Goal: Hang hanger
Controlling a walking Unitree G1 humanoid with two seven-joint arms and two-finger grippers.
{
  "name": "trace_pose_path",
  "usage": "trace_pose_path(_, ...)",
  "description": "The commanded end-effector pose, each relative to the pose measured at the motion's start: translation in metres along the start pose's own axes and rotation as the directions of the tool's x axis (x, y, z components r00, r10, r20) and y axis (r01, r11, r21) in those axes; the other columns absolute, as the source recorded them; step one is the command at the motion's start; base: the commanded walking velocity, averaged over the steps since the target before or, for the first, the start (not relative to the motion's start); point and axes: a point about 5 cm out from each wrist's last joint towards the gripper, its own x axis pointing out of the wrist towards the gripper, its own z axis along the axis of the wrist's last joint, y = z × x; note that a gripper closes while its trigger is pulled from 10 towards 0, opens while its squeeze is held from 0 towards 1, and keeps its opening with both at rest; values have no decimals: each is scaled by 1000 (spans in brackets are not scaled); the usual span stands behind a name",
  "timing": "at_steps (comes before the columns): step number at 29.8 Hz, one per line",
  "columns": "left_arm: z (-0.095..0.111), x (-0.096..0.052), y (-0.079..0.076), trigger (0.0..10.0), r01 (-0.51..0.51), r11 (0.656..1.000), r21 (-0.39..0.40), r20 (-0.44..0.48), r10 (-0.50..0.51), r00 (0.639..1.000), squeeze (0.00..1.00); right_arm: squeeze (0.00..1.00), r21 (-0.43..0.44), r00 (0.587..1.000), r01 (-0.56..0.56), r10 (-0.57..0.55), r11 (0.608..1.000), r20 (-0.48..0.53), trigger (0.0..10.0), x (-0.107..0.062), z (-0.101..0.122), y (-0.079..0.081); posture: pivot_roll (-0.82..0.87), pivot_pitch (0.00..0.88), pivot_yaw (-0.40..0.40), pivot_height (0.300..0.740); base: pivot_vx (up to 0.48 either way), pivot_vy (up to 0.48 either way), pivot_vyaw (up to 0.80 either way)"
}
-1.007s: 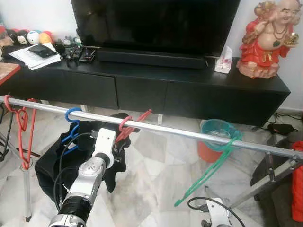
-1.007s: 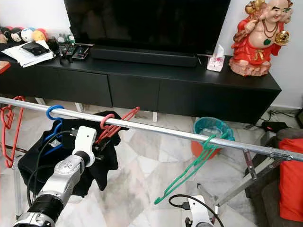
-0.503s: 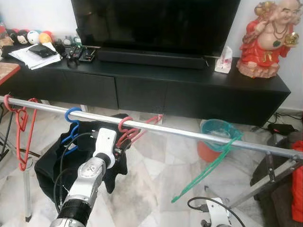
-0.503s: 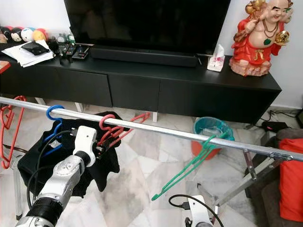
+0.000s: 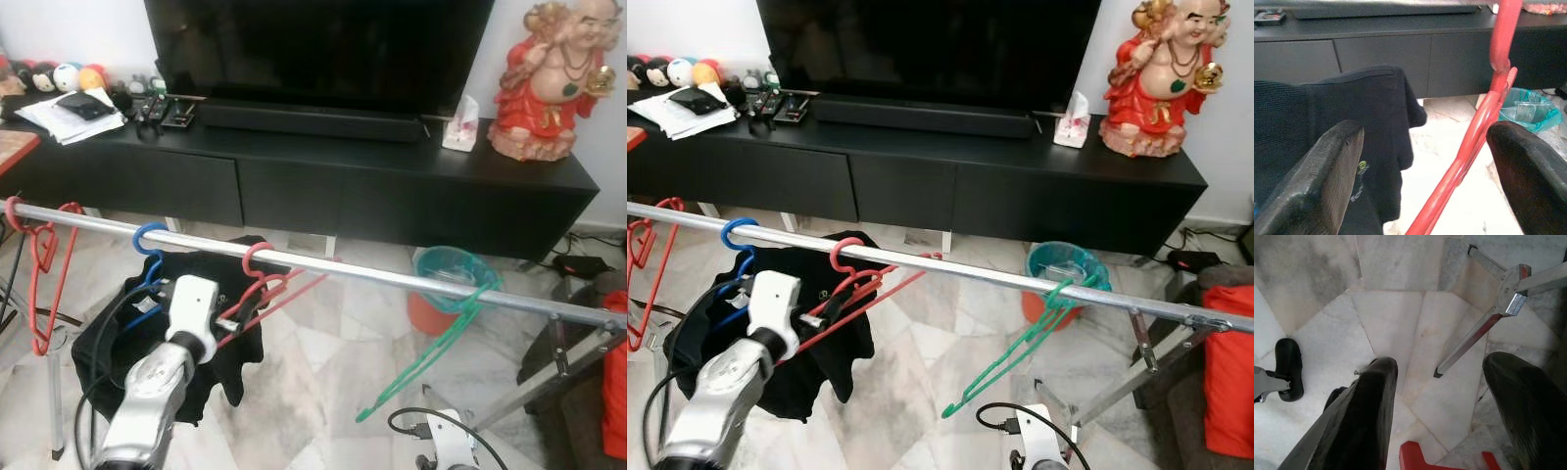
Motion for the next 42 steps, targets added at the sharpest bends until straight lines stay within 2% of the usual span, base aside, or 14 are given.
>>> trace_pose_path(1, 9, -13, 0, 10000, 30, 1000, 2, 36, -30, 999, 0, 0, 6, 1000, 5, -5, 1000, -3, 10000, 0, 0, -1, 53, 0, -37, 740, 0, 0, 0)
trace_pose_path(6, 13, -41, -6, 10000, 104, 994, -13, 48, -103, 994, 0, 0, 10, 1000, 7, -7, 1000, -3, 10000, 0, 0, -1, 55, 0, -39, 740, 0, 0, 0)
trace_pose_path(7, 10, -56, -9, 10000, 150, 989, -19, 13, -149, 989, 0, 0, 12, 1000, 10, -10, 1000, -3, 10000, 0, 0, -2, 59, 0, -36, 740, 0, 0, 0)
trace_pose_path(8, 10, -56, -9, 10000, 150, 989, -19, 13, -149, 989, 0, 0, 12, 1000, 10, -10, 1000, -3, 10000, 0, 0, -2, 59, 0, -36, 740, 0, 0, 0)
trace_pose_path(9, 2, -75, -11, 10000, 193, 981, -26, -52, -194, 980, 0, 0, 14, 1000, 12, -12, 1000, -3, 10000, 0, 0, -2, 61, 0, -36, 740, 0, 0, 0)
trace_pose_path(13, -12, -99, -11, 10000, 254, 966, -49, -169, -258, 951, 0, 0, 16, 1000, 14, -14, 1000, -3, 10000, 0, 1, -3, 65, 0, -40, 740, 0, 0, 0)
trace_pose_path(42, -12, -99, -11, 10000, 254, 966, -49, -169, -258, 951, 0, 0, 16, 1000, 14, -14, 1000, -3, 10000, 0, 1, -3, 65, 0, -40, 740, 0, 0, 0)
